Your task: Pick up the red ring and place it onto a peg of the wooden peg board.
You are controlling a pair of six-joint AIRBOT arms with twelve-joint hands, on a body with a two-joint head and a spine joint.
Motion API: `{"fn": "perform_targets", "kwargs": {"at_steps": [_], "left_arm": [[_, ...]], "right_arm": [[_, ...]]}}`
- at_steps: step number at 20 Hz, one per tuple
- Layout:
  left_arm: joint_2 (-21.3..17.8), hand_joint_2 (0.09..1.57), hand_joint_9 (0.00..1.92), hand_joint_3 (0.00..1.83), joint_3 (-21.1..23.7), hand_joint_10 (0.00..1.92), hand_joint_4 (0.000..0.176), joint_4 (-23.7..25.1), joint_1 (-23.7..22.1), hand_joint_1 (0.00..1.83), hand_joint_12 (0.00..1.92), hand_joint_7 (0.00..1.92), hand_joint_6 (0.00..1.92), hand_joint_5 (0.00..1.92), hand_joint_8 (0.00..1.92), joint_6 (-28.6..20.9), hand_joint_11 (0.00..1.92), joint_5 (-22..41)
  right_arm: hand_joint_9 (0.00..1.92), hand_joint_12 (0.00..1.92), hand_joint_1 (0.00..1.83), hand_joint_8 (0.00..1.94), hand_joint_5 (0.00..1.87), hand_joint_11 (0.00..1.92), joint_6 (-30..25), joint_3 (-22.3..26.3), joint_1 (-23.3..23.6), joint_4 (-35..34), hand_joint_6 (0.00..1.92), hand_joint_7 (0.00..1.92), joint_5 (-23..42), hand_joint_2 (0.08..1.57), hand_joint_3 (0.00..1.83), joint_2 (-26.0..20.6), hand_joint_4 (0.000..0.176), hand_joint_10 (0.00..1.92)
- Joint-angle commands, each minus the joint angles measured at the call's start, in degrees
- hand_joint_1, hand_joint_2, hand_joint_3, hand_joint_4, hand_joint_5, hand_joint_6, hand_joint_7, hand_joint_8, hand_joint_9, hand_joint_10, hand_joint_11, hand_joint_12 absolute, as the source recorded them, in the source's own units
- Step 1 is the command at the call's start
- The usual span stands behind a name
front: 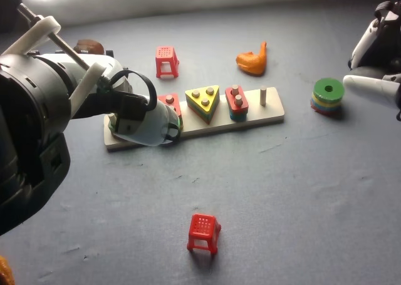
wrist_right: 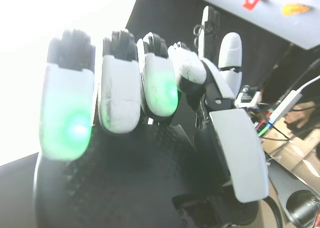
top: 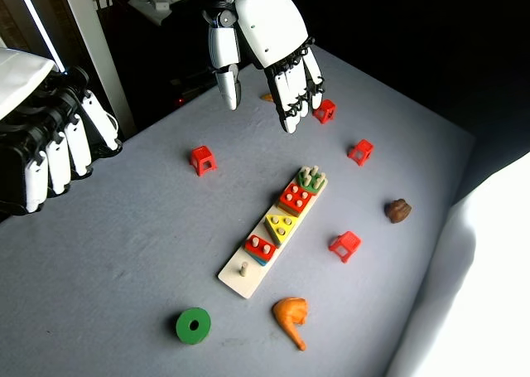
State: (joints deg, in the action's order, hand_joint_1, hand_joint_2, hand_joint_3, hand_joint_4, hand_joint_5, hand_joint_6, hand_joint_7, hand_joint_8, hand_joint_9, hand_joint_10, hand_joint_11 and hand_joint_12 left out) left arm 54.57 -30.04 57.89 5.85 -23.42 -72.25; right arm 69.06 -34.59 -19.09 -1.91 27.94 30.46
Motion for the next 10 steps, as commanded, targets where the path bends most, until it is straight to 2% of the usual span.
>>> {"fn": "perform_targets", "kwargs": {"at_steps": [1,2,3,5,6,7,8,9,10], "left_arm": [[-0.39,1.21,0.12,0.14,-0.15,0.08,0.0,4.83,-0.4,0.07,0.41,0.12,0.05,0.08,0.06,0.08,0.0,-0.05],[-0.36,1.27,0.13,0.02,-0.1,0.01,0.0,4.83,-0.39,0.01,0.38,0.13,0.01,0.09,0.01,0.09,0.0,-0.05],[-0.36,1.27,0.15,0.01,0.03,0.01,0.0,4.83,-0.29,0.04,0.41,0.15,0.01,0.12,0.01,0.09,0.0,-0.05],[-0.39,1.28,0.15,0.0,0.11,0.0,0.0,4.82,-0.2,0.08,0.42,0.15,0.0,0.12,0.0,0.09,0.0,-0.05],[-0.38,1.29,0.15,0.01,0.02,0.0,0.0,4.82,-0.26,0.06,0.4,0.14,0.0,0.11,0.0,0.09,0.0,-0.05],[-0.38,1.28,0.14,0.0,-0.07,0.0,0.0,4.82,-0.29,0.07,0.39,0.14,0.0,0.1,0.0,0.09,0.0,-0.05],[-0.39,1.28,0.14,0.0,-0.1,0.0,0.0,4.83,-0.31,0.07,0.38,0.14,0.0,0.1,0.0,0.09,0.0,-0.05],[-0.39,1.29,0.13,0.0,-0.12,0.0,0.0,4.83,-0.31,0.05,0.35,0.13,0.0,0.09,0.0,0.09,0.0,-0.05],[-0.39,1.28,0.13,0.0,-0.1,0.0,0.0,4.83,-0.3,0.07,0.36,0.13,0.0,0.1,0.0,0.09,0.0,-0.05]], "right_arm": [[0.05,0.18,0.34,0.05,0.09,0.0,-0.42,0.16,0.94,-0.94,0.06,0.09,5.28,1.04,0.13,-0.46,0.0,0.07],[0.07,0.16,0.34,0.01,0.11,0.0,-0.42,-0.05,0.51,-4.13,0.01,0.11,2.35,1.09,0.03,-0.41,0.0,0.02],[0.03,0.05,0.32,0.0,0.07,0.0,-0.41,-0.48,0.06,-5.87,0.0,0.06,1.13,1.12,0.01,-0.36,0.0,0.0],[0.05,0.11,0.37,0.0,0.09,0.0,1.09,-1.85,-0.19,-9.25,0.0,0.09,1.16,1.11,0.0,-0.37,0.0,0.0],[0.02,0.02,0.5,0.0,0.05,0.0,1.28,-2.75,-0.21,-10.14,0.0,0.04,1.09,1.11,0.0,-0.2,0.0,0.0],[0.02,0.0,0.77,0.0,0.04,0.0,1.34,-3.81,-0.22,-10.21,0.0,0.03,1.07,1.08,0.0,0.02,0.0,0.0],[0.0,0.0,1.17,0.0,0.01,0.0,1.34,-4.52,-0.26,-10.39,0.0,0.01,1.19,1.04,0.0,0.14,0.0,0.0],[0.0,0.0,1.31,0.0,0.0,0.0,1.34,-5.41,-0.28,-11.04,0.0,0.0,1.45,1.01,0.0,0.29,0.0,0.0],[0.0,0.0,1.31,0.0,0.0,0.0,1.85,-6.41,-0.29,-11.11,0.0,0.0,1.82,1.02,0.0,0.63,0.0,0.0]]}}
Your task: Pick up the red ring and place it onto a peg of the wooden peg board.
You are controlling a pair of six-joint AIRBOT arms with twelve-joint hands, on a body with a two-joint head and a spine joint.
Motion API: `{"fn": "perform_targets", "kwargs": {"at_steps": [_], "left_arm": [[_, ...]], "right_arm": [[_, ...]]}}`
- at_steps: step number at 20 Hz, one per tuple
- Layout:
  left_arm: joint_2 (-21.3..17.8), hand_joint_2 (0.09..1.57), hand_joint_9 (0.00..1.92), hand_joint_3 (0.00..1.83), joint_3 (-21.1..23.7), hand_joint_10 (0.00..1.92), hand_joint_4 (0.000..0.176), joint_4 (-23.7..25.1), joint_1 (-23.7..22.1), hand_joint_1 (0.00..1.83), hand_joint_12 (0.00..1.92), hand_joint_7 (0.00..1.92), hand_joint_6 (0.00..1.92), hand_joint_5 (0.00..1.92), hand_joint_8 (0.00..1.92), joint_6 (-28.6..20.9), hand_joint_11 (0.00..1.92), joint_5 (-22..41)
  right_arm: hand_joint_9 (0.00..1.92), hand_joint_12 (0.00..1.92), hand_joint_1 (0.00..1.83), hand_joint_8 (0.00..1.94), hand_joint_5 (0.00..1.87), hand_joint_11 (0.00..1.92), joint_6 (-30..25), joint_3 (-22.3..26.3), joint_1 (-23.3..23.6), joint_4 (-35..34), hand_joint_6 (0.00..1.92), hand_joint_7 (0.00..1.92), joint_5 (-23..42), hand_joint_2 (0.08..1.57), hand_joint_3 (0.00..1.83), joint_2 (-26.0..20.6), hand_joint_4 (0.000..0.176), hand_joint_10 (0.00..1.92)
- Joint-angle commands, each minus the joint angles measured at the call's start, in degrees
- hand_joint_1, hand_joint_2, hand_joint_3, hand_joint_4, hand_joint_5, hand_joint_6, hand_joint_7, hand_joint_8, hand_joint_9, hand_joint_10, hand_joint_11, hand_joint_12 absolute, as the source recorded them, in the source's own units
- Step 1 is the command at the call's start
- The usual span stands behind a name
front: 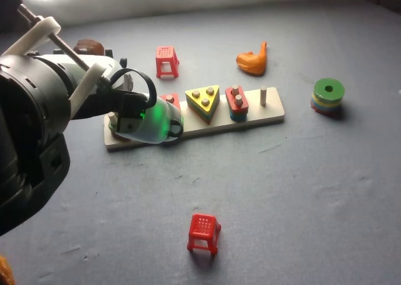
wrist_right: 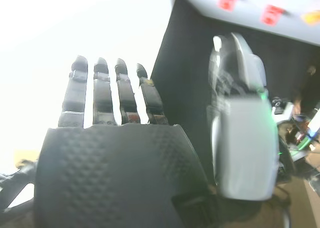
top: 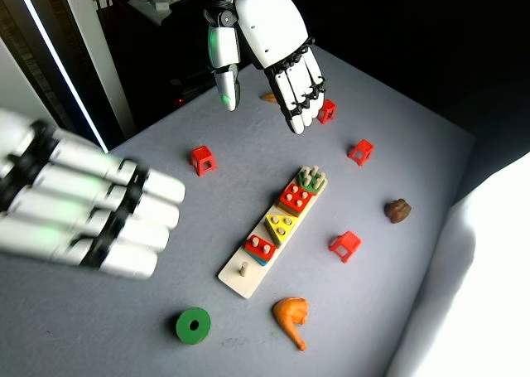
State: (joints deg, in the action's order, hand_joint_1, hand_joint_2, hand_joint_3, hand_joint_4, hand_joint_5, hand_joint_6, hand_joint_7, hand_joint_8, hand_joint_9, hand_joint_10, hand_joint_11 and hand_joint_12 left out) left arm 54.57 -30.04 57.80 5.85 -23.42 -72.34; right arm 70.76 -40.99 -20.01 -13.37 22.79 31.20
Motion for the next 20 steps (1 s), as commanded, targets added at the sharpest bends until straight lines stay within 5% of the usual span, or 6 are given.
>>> {"fn": "perform_targets", "kwargs": {"at_steps": [1,5,10,14,16,20], "left_arm": [[-0.39,1.28,0.13,0.0,-0.09,0.0,0.0,4.92,-0.3,0.05,0.35,0.13,0.0,0.1,0.0,0.09,0.0,0.04],[-0.39,1.27,0.17,0.0,-0.1,0.01,0.0,4.92,-0.44,0.09,0.45,0.17,0.0,0.14,0.01,0.09,0.0,0.05],[-0.38,1.28,0.13,0.0,-0.1,0.0,0.0,4.93,-0.51,0.01,0.32,0.13,0.0,0.1,0.01,0.09,0.0,0.05],[-0.4,1.28,0.13,0.0,-0.12,0.0,0.0,5.72,-0.16,0.01,0.32,0.12,0.0,0.09,0.0,0.2,0.0,1.67],[-0.4,1.28,0.12,0.0,-0.58,0.0,0.0,5.74,0.36,0.04,0.32,0.11,0.0,0.09,0.0,0.22,0.0,6.54],[-0.43,1.28,0.11,0.0,-0.36,0.0,0.0,5.75,0.35,0.03,0.31,0.1,0.0,0.09,0.0,0.5,0.0,5.67]], "right_arm": [[0.0,0.0,1.27,0.0,0.0,0.0,0.75,-0.59,0.58,0.35,0.0,0.0,6.99,1.05,0.0,0.23,0.0,0.0],[0.0,0.0,1.28,0.0,0.01,0.0,1.42,-6.68,0.78,0.37,0.0,0.0,2.93,1.05,0.0,4.43,0.0,0.0],[0.0,0.02,1.25,0.0,0.04,0.04,-2.17,-16.19,3.85,0.31,0.01,0.0,-9.31,1.04,0.0,12.33,0.0,0.0],[0.0,0.03,1.26,0.0,0.05,0.03,-2.27,-22.76,4.88,-6.5,0.01,0.0,-17.82,1.04,0.0,17.14,0.0,0.0],[0.05,0.34,1.29,0.0,0.14,0.0,-2.27,-25.6,4.98,-7.93,0.01,0.07,-20.14,0.99,0.0,19.6,0.0,0.01],[0.08,0.46,1.29,0.0,0.17,0.0,-2.26,-31.34,4.31,-13.0,0.01,0.1,-24.79,1.0,0.0,24.74,0.0,0.01]]}}
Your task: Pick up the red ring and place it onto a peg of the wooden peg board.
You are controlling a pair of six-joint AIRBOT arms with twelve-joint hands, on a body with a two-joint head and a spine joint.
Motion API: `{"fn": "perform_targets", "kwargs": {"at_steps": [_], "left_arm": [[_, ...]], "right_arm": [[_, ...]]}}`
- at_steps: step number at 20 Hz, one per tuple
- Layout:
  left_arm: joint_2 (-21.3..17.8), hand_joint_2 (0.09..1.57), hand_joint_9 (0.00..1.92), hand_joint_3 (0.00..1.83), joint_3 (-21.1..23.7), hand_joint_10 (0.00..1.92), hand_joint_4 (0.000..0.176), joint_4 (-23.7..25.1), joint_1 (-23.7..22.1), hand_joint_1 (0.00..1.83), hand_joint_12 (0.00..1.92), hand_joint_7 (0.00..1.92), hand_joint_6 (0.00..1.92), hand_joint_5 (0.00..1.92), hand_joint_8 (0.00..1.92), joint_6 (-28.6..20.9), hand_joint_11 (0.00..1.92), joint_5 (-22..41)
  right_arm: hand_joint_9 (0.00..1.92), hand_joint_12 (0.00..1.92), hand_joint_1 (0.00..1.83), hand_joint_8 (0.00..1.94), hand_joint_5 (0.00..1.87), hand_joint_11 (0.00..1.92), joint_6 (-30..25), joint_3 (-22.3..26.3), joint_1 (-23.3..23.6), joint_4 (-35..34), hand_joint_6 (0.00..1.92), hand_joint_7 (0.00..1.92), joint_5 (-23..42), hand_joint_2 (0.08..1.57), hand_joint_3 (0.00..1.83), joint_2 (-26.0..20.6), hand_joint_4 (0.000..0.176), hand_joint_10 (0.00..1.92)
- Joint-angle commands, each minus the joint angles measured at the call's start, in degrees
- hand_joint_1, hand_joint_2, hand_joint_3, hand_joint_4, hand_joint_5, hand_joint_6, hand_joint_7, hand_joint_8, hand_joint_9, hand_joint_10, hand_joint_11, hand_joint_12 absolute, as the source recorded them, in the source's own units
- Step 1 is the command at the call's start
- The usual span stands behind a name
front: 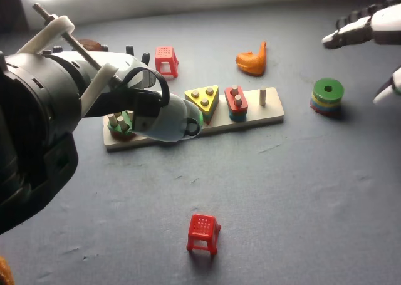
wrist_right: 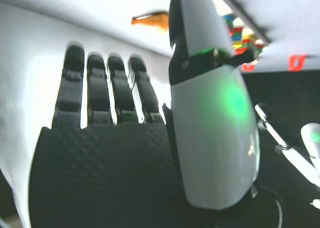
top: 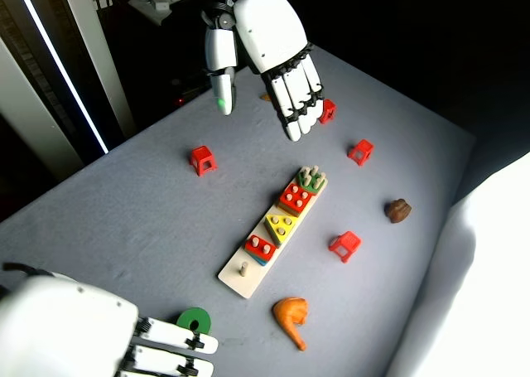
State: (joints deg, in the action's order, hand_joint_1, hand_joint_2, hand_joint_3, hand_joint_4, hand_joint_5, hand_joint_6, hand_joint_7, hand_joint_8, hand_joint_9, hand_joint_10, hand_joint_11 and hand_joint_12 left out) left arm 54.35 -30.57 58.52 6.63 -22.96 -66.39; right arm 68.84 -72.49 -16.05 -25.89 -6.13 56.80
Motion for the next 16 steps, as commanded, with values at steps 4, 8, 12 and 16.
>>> {"fn": "perform_targets", "kwargs": {"at_steps": [4,8,12,16], "left_arm": [[-0.22,1.28,0.11,0.0,0.23,0.0,0.0,5.01,-0.71,0.03,0.31,0.11,0.0,0.09,0.0,1.68,0.0,-1.61],[-0.22,1.27,0.12,0.0,0.25,0.0,0.0,5.32,-0.84,0.09,0.33,0.13,0.0,0.11,0.0,1.94,0.0,-2.41],[-0.22,1.27,0.13,0.0,0.25,0.0,0.0,5.79,-0.9,0.04,0.35,0.12,0.0,0.1,0.0,2.29,0.0,-2.78],[-0.22,1.27,0.14,0.0,0.27,0.0,0.0,6.38,-0.88,0.06,0.37,0.13,0.0,0.11,0.0,2.27,0.0,-2.8]], "right_arm": [[0.12,0.53,1.31,0.01,0.19,0.0,-0.37,-2.76,-0.44,-0.98,0.01,0.13,4.56,0.98,0.0,2.71,0.0,0.01],[0.08,0.35,1.32,0.0,0.16,0.0,-0.37,-5.64,-1.87,-2.12,0.0,0.1,4.67,0.97,0.0,5.53,0.0,0.01],[0.1,0.42,1.31,0.01,0.19,0.0,-0.36,-7.83,-3.79,-2.16,0.01,0.12,4.42,0.99,0.01,7.77,0.0,0.01],[0.15,0.53,1.3,0.0,0.23,0.0,-0.36,-9.08,-4.64,-2.16,0.01,0.17,5.28,0.98,0.0,9.24,0.0,0.01]]}}
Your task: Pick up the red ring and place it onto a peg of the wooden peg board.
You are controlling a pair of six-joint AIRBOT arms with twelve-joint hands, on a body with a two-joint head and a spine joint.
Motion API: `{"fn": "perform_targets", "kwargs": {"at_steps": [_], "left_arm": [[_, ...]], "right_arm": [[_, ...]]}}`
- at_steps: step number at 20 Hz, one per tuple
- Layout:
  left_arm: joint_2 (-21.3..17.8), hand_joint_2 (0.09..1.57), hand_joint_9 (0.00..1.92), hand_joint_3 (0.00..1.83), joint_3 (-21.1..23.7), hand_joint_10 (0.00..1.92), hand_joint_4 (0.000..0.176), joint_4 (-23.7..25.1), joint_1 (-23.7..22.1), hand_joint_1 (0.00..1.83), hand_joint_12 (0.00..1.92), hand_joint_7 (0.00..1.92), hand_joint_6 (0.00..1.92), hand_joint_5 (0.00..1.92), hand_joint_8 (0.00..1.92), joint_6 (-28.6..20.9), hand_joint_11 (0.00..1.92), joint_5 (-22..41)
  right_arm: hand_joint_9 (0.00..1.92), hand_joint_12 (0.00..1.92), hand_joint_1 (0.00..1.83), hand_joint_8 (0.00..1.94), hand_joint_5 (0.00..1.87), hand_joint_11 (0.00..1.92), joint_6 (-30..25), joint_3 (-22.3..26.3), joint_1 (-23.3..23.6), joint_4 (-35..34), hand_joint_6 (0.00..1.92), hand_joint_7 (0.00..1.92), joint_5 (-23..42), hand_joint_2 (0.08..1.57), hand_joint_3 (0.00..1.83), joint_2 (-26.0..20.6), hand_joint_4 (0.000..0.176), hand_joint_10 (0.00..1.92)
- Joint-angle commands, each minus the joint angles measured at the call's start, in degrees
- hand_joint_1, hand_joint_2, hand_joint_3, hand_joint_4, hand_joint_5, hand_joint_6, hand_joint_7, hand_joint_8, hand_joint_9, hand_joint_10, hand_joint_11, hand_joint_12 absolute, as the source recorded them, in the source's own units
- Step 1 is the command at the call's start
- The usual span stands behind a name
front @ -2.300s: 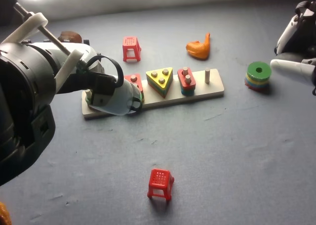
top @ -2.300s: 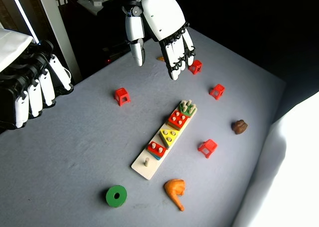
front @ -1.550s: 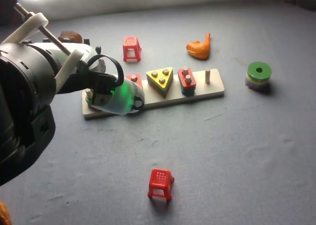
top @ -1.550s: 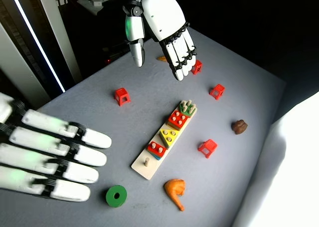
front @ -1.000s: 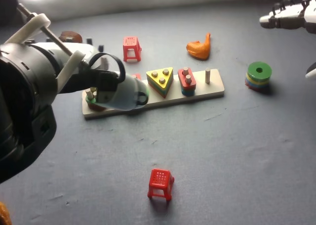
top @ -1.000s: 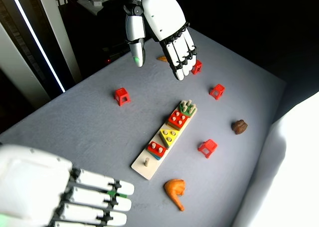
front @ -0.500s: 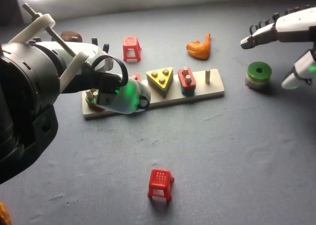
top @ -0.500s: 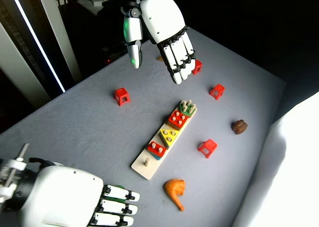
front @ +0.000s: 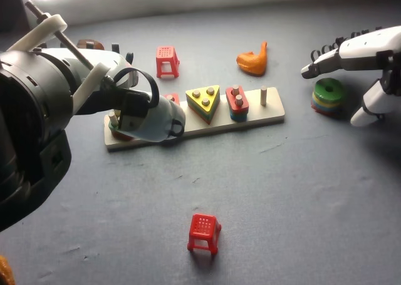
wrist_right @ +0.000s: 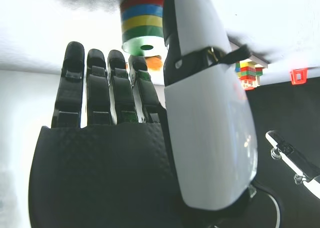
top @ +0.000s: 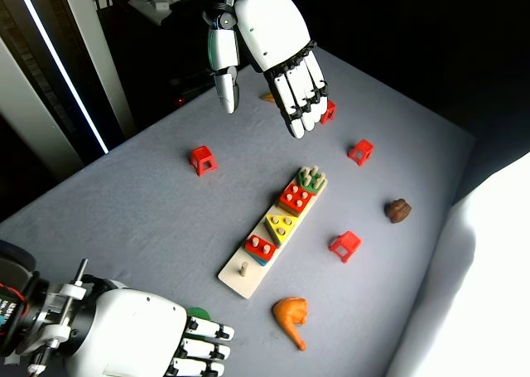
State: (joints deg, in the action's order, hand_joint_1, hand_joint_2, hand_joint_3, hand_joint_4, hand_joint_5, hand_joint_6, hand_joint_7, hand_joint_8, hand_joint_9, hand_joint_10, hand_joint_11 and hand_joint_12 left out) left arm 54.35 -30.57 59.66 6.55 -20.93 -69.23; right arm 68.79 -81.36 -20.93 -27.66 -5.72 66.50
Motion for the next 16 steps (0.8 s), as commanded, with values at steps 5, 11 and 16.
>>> {"fn": "perform_targets", "kwargs": {"at_steps": [5,11,16], "left_arm": [[-0.19,1.27,0.13,0.0,0.29,0.0,0.0,6.79,-0.23,0.05,0.34,0.13,0.0,0.11,0.0,-0.37,0.0,0.02],[-0.2,1.26,0.12,0.0,0.31,0.0,0.0,7.11,-0.14,0.08,0.33,0.12,0.0,0.11,0.0,-0.37,0.0,0.02],[-0.2,1.28,0.13,0.0,0.31,0.0,0.0,7.14,-0.15,0.01,0.34,0.13,0.0,0.11,0.0,-0.37,0.0,-0.25]], "right_arm": [[0.29,0.88,1.33,0.02,0.37,0.0,-0.31,-1.2,-0.62,-0.39,0.02,0.34,5.71,1.05,0.01,0.92,0.0,0.03],[0.69,1.33,1.26,0.03,0.64,0.22,-0.31,-1.95,-1.0,-0.39,0.04,0.69,6.25,1.08,0.0,1.38,0.0,0.1],[0.96,1.29,1.15,0.01,0.9,0.55,-0.31,-2.2,-1.47,-0.39,1.05,1.01,6.93,1.15,0.0,1.37,0.0,0.12]]}}
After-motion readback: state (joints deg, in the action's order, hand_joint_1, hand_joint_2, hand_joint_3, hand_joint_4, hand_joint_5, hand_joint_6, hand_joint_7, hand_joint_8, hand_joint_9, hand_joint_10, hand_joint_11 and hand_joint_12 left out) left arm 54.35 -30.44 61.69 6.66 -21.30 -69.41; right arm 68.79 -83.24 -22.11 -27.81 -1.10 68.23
